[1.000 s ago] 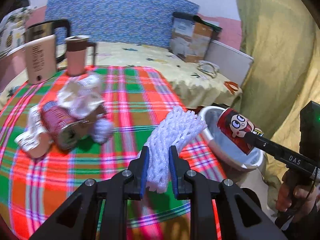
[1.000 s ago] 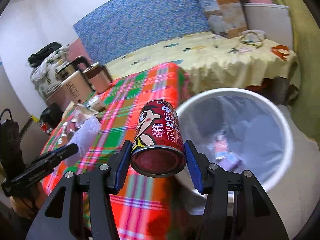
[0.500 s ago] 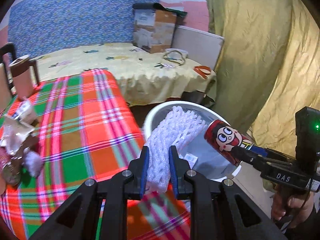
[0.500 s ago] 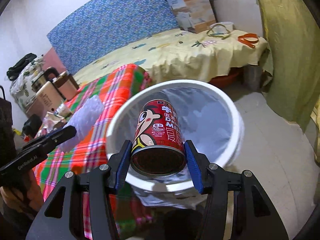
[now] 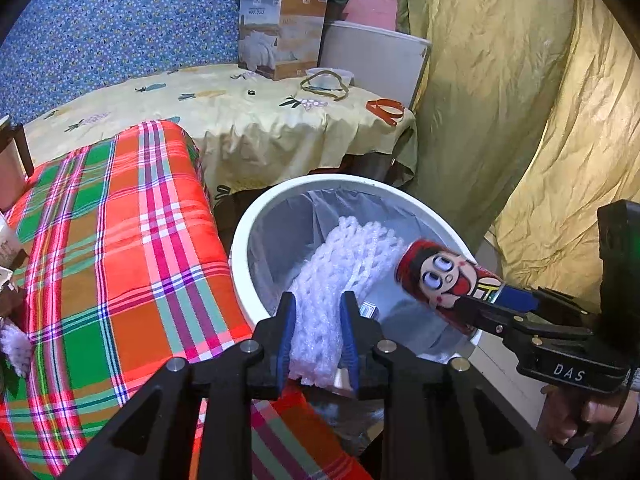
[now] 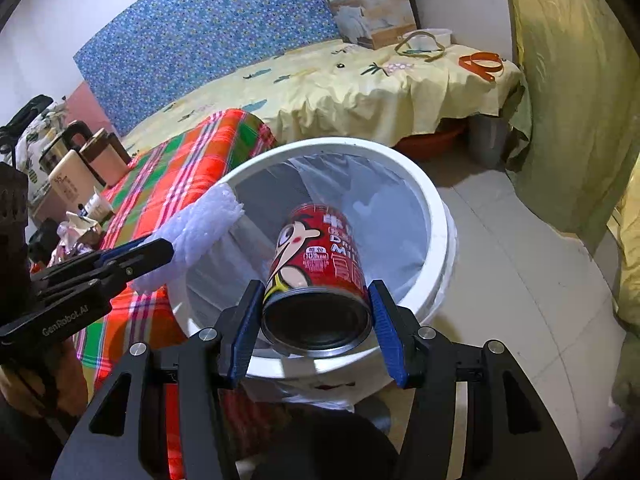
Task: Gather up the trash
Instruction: 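Carry the foam net and red can over the bin and open both tools, then move both open tools back over the table toward the remaining trash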
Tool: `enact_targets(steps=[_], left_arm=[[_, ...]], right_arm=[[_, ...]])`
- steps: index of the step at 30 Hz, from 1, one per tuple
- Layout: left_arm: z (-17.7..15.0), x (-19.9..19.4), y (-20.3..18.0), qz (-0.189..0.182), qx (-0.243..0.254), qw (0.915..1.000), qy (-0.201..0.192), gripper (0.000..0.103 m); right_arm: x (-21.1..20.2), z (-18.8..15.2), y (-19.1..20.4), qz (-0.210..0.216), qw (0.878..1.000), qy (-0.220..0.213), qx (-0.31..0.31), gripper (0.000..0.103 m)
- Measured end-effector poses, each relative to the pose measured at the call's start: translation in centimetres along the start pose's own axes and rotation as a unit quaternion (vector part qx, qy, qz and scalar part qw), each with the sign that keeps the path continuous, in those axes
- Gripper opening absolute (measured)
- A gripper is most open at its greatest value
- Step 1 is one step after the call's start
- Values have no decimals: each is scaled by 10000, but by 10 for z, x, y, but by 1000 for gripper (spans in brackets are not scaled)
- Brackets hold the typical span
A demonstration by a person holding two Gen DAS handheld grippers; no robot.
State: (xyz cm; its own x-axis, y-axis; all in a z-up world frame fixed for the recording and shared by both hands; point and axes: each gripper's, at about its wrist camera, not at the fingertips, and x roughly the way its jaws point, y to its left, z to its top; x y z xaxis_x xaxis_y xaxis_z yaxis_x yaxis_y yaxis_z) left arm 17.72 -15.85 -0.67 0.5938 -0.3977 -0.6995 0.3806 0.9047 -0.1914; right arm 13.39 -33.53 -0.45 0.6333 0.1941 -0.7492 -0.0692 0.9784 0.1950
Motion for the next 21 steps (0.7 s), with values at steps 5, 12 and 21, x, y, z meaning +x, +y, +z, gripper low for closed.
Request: enact_targets(steps=[5,12,21], left_arm=[[1,2,1,-18,-17,10000,-12,34],[2,-10,5,-120,-115,9997,-198,42],[-12,-33,18,-6,-336,9987,-380,42]], right_arm=[[-1,-1,-2,-46,10000,16,63,55],[-15,2,6,-11,9997,-234,-33,55],[-24,2,21,193,9990,-397,-107,55]])
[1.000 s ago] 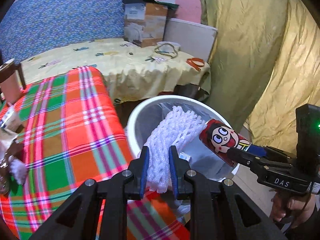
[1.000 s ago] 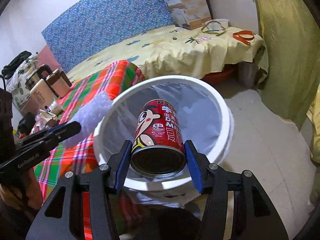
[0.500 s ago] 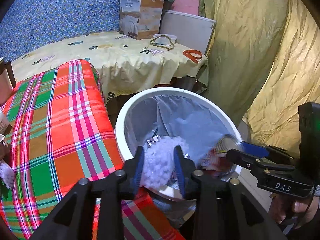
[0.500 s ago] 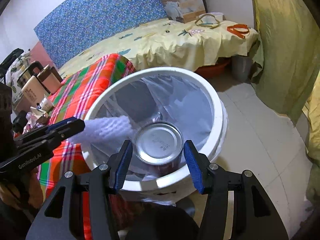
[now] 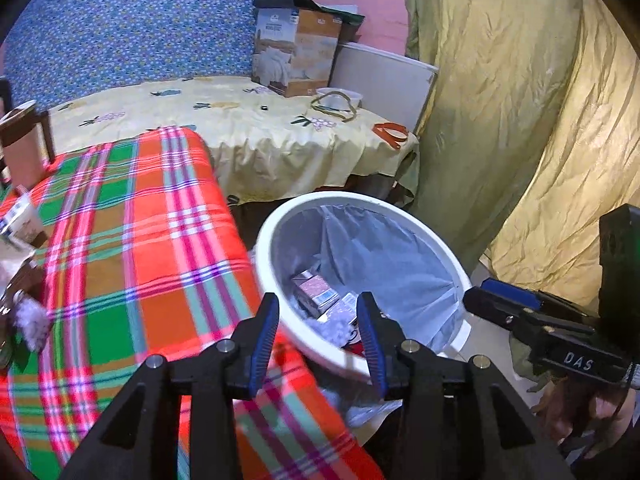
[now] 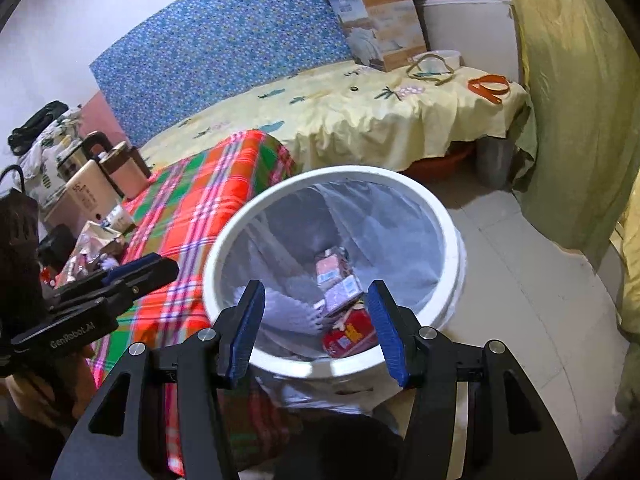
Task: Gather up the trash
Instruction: 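Move both open tools back over the table toward the remaining trash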
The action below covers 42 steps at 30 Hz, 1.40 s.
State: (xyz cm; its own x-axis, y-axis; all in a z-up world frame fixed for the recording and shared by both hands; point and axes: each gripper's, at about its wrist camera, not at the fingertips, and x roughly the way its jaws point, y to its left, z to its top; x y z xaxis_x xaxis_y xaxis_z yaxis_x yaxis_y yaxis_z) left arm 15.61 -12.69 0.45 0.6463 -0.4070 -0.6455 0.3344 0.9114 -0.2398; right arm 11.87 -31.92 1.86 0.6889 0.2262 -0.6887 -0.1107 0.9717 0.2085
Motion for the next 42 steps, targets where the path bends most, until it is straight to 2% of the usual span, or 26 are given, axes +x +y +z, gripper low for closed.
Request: enact_targets(steps=[12,26,32,42], left_arm=[[-22,-46,29,477,-337,9978,-320,42],[-47,-90,63,996,-634,9913,-579,42],[-55,-107,86,1296,-831,9859,-655,42],[-69,-133,132,1833,-1235,9720,-794,42]], right_arm=[[-3,-8,37,591,9978,-47,-313,55],[3,-19,81,1090,9916,190,-663,55],[9,-21,100,1270,9878,279,-853,55],[24,-19,133,1514,9809,405,-1152,55]])
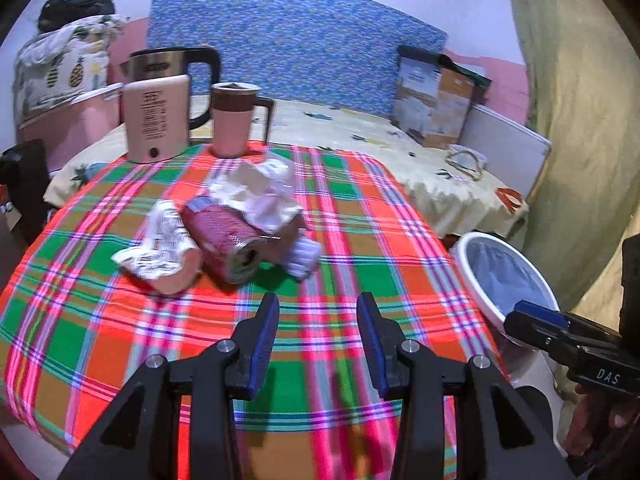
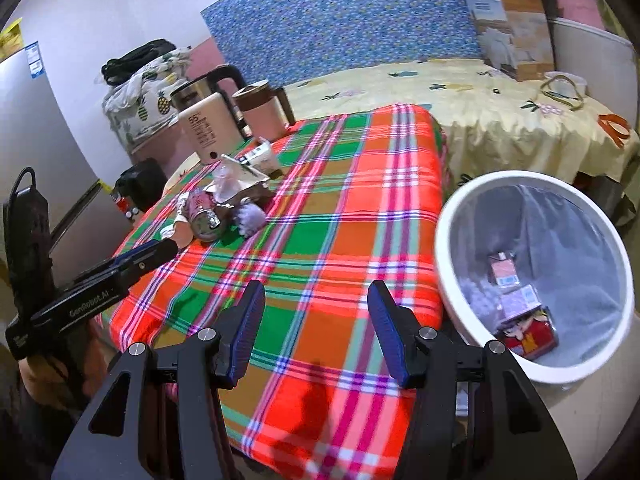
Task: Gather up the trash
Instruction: 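Move both open tools back over the table toward the remaining trash, then grasp another white foam net with the right tool while the left tool reaches the patterned paper cup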
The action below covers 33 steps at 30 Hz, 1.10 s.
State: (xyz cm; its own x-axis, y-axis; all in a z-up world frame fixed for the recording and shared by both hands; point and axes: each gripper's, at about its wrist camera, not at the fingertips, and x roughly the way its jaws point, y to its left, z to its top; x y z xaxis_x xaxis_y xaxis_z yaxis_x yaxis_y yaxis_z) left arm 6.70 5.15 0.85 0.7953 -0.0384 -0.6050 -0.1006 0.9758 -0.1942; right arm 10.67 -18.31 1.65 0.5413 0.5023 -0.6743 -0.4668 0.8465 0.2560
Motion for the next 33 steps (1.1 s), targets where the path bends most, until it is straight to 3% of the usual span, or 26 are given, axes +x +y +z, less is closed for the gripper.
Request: enact_targets(steps=[11,23,33], left_arm=[[13,6,53,498,-504,9974,-94,42],[34,49,93,767,-1026,9918,13,42],[27,70,103,909,-985,9907,245,42]], right_arm=[[21,15,16,129,9998,78,-153,55],[48,24,25,195,9990,296,-270,55],[77,37,40,339,9971,383,-556,56]])
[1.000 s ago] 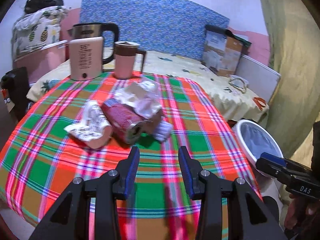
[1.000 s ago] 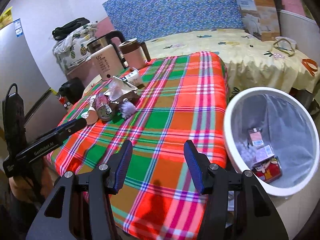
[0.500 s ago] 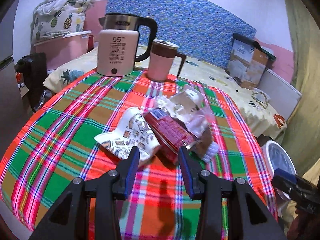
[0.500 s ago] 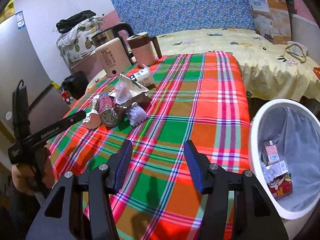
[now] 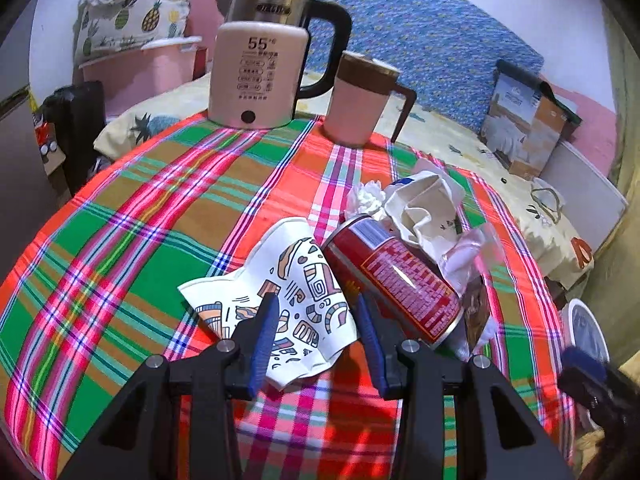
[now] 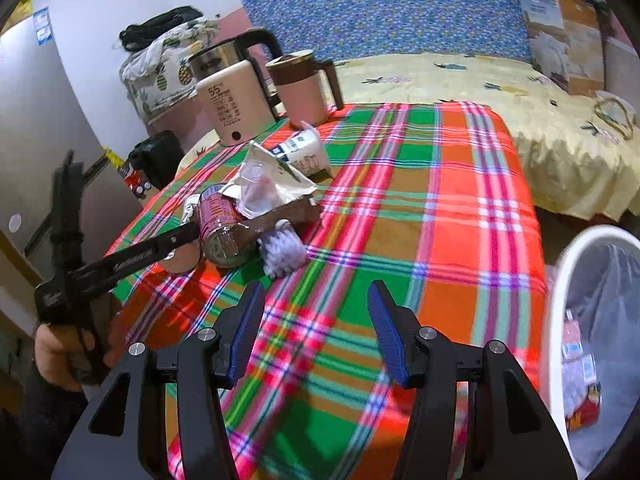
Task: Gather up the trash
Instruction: 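Grasp another white foam net with the right tool while the left tool reaches the patterned paper cup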
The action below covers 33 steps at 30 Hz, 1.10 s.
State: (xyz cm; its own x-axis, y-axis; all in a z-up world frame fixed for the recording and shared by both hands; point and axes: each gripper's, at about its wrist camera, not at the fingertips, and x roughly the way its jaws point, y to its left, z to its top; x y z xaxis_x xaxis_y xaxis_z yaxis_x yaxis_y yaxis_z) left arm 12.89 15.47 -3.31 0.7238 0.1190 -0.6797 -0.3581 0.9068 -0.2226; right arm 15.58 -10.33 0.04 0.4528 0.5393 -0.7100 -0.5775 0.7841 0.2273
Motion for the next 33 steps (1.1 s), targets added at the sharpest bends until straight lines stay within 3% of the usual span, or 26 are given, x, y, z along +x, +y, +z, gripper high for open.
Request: enact_targets(steps=[5,14,16,17,21,33], left_arm=[[-5,-10,1,-39,205,9998,-52,27],[-8,-20,12,-174,198,9996,-31,23],[-9,-20,14,-190,204,9996,-23,23],[-9,-20,14,-194,219,9996,-22,23],[-10,-20,11,-184,316,9993,-22,22],[-25,-48,-10,-569,407,9975,-51,22]], right_arm=[[25,12,9,8,9994,139,-325,56],[64,25,21,285,9972,476,-504,55],[69,24,22,317,9968,570,-456,30],[69,22,23,313,9966,604,-459,25],[53,13,22,278,9973,522,-429,19],[-8,-22,7,319,9992,247,-21,16]])
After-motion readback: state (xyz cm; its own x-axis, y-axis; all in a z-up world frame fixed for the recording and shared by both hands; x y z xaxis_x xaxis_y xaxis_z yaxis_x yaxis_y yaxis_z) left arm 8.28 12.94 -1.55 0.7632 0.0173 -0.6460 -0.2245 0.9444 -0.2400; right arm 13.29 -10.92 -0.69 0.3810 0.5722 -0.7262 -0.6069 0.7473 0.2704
